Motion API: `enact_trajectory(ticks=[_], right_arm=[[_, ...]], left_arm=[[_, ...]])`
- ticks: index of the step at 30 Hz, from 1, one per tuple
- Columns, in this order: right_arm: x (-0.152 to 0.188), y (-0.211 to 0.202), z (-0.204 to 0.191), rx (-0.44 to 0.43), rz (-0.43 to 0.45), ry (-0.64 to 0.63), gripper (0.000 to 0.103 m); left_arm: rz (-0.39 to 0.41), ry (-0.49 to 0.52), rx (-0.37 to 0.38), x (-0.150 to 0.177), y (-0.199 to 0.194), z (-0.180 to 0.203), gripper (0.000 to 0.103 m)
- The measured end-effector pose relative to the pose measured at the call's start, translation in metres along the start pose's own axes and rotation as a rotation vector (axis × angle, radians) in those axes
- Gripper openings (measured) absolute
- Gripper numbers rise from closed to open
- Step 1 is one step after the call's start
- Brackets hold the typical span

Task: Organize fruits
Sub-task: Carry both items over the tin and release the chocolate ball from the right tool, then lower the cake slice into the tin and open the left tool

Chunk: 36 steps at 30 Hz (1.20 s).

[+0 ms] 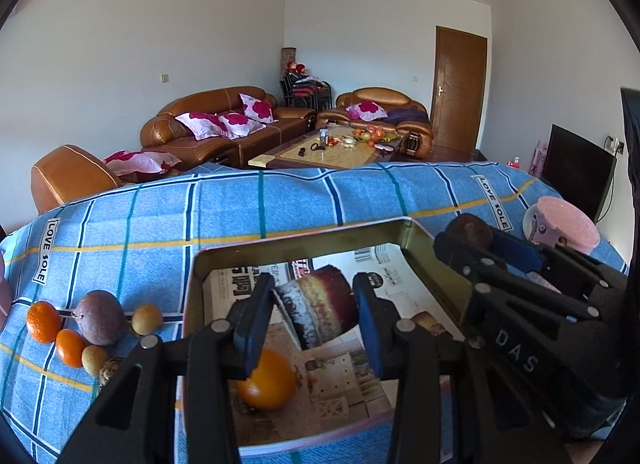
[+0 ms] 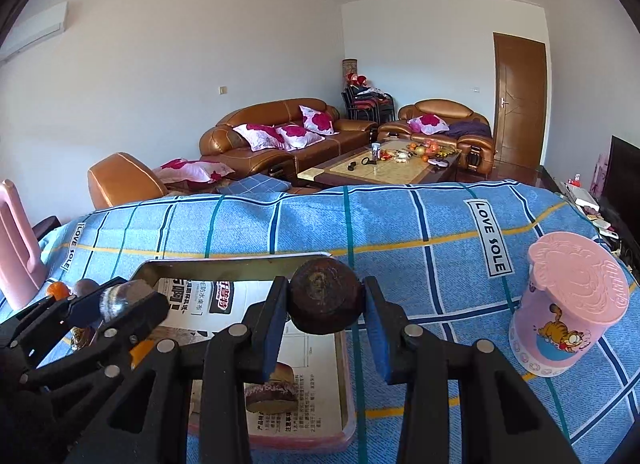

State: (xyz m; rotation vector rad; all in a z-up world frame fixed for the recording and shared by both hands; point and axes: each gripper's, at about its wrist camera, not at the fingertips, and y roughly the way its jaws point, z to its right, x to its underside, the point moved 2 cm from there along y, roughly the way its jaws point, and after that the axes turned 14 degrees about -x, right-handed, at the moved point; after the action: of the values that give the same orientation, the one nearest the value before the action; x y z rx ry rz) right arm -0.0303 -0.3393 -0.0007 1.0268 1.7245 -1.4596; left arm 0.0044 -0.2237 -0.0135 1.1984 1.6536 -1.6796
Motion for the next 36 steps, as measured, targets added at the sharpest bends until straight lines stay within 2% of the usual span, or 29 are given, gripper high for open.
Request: enact_trajectory(ticks=[11, 17, 21, 27, 30, 32, 33, 34, 35, 36], right_arm=[[0.008, 0.018, -0.004, -0.04, -0.088, -0.01, 0.04], [0.01, 0.025, 0.001, -0.089, -0.13, 0.035, 0.04], [0.011, 0.025, -0.001, -0.097, -0.128, 0.034, 0.04], [0.012, 0.02, 0.004, -0.126, -0.107, 0.086, 0.047], [0.008, 0.013, 0.008, -0.134, -0.063, 0.113, 0.048], [0.005, 0.004, 0.011, -0.127, -0.011, 0.127, 0.052], [0.004, 0.0, 0.013, -0.119, 0.016, 0.136, 0.056], [0.002, -0.004, 0.015, -0.11, 0.043, 0.145, 0.063], [0.002, -0.007, 0.016, -0.098, 0.066, 0.152, 0.07], [0.001, -0.009, 0.018, -0.088, 0.081, 0.156, 0.071]], left_arm=[[-0.045, -0.013, -0.008, 0.004, 0.007, -0.008, 0.042], [-0.056, -0.023, -0.009, 0.004, 0.01, -0.011, 0.042], [-0.064, -0.032, -0.011, 0.004, 0.011, -0.012, 0.042], [-0.07, -0.038, -0.01, 0.005, 0.012, -0.013, 0.042], [-0.066, -0.029, -0.014, 0.005, 0.011, -0.011, 0.043], [-0.059, -0.023, -0.024, 0.005, 0.01, -0.01, 0.047], [-0.054, -0.02, -0.028, 0.005, 0.009, -0.01, 0.058], [-0.048, -0.017, -0.033, 0.005, 0.008, -0.009, 0.071], [-0.039, -0.016, -0.042, 0.005, 0.006, -0.009, 0.076], [-0.029, -0.017, -0.052, 0.005, 0.004, -0.009, 0.081]])
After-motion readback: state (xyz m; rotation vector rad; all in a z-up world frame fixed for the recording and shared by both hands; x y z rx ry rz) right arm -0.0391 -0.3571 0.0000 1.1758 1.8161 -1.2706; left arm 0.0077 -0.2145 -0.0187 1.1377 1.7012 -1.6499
